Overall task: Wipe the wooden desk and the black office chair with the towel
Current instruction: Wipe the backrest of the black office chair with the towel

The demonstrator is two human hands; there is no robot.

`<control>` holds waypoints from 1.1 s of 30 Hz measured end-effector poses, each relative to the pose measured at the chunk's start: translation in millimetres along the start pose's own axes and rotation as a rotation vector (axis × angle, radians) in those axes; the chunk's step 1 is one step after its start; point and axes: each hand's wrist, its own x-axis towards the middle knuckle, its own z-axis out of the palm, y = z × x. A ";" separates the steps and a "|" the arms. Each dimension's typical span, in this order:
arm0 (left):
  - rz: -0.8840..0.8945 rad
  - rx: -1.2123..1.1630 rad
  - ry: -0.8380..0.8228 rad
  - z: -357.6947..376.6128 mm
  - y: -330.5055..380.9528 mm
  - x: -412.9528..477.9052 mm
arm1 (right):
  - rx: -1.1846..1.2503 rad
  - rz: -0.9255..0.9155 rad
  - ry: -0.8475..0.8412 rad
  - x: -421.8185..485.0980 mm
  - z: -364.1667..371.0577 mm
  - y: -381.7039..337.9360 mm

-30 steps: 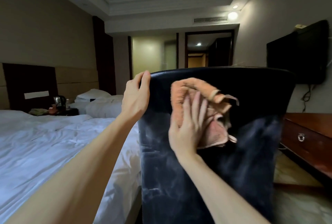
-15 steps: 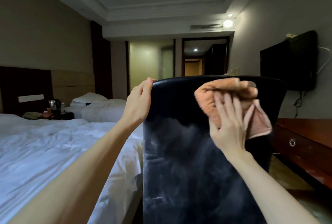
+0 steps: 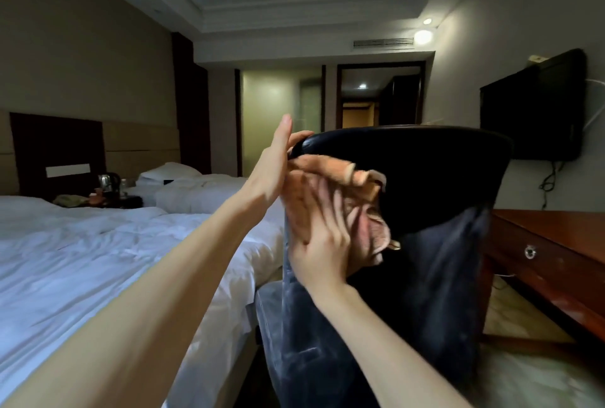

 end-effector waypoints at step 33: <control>-0.159 0.018 0.141 -26.7 -25.9 -20.1 | 0.177 -0.100 -0.567 -47.5 -4.6 -3.0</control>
